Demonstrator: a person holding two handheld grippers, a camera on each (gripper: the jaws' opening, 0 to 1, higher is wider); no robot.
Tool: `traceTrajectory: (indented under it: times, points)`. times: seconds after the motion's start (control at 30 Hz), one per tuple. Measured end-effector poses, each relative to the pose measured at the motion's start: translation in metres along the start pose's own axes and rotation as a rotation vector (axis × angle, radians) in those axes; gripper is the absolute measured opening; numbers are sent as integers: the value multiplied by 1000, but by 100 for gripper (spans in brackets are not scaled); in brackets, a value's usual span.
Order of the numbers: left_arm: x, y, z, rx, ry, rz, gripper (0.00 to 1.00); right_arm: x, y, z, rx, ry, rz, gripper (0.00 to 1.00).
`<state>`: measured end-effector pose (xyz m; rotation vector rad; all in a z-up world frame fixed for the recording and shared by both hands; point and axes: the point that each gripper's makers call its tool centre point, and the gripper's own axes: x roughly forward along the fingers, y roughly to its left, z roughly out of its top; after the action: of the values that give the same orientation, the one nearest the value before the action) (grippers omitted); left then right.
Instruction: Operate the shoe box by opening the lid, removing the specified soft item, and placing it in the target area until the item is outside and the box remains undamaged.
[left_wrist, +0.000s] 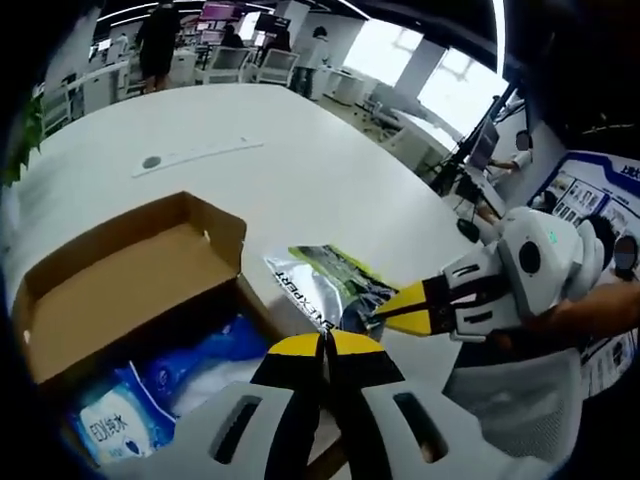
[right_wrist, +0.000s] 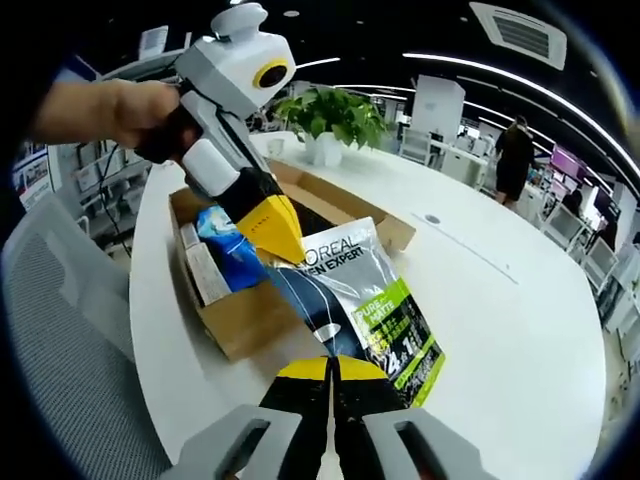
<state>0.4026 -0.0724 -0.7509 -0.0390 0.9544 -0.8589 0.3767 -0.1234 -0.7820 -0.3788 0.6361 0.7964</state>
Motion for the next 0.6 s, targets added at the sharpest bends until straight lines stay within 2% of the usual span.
traceTrajectory:
  times: [0.6]
  points:
    - [13, 2, -6, -44, 16, -4, 3, 5, -1, -15, -29, -8, 25, 0]
